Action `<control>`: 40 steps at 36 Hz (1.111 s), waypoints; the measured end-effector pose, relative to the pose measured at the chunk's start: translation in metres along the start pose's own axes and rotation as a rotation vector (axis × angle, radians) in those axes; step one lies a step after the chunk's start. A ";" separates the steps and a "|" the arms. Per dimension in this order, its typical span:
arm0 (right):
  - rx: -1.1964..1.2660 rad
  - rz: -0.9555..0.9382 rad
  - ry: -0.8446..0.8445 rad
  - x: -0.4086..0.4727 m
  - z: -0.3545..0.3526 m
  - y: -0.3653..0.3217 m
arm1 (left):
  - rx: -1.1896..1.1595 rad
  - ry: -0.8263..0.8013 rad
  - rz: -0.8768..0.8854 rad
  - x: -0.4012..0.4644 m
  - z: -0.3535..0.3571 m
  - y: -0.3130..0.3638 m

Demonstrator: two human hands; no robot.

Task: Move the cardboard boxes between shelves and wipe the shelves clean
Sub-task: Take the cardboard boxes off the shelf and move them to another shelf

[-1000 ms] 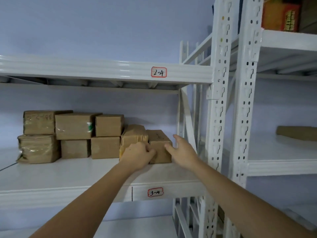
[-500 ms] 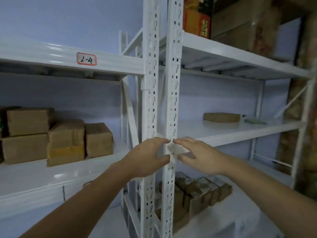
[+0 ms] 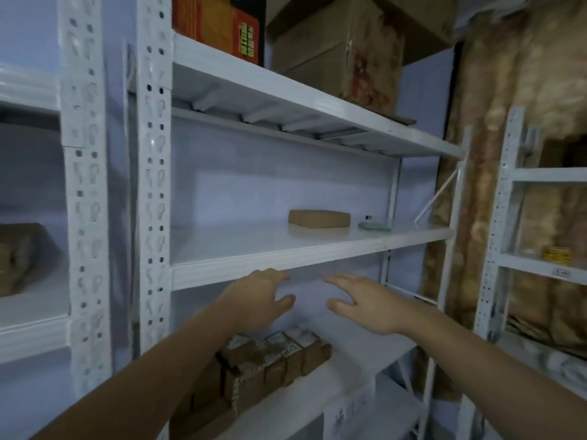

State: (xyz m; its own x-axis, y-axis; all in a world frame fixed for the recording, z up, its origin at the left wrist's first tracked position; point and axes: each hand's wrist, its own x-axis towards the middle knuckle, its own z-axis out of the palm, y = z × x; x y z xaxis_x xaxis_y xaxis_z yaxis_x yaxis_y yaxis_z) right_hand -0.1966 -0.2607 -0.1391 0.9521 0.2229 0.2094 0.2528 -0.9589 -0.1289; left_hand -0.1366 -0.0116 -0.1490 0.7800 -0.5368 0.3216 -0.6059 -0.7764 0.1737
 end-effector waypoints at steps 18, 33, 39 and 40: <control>0.101 0.050 0.029 0.100 0.016 0.182 | 0.076 0.055 0.094 0.188 0.062 0.038; 0.111 0.068 0.114 0.223 -0.016 0.318 | 0.210 -0.025 0.002 0.367 0.060 0.001; 0.106 -0.033 0.112 0.302 -0.021 0.353 | 0.257 -0.064 -0.066 0.425 0.052 -0.012; 0.114 -0.042 0.118 0.315 -0.023 0.358 | 0.279 -0.067 -0.088 0.435 0.049 -0.013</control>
State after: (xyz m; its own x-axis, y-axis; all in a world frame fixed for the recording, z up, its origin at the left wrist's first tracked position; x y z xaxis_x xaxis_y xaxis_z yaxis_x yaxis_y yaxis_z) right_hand 0.1902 -0.5375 -0.0973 0.9150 0.2341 0.3287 0.3166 -0.9215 -0.2251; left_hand 0.2181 -0.2508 -0.0573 0.8419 -0.4765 0.2532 -0.4760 -0.8769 -0.0677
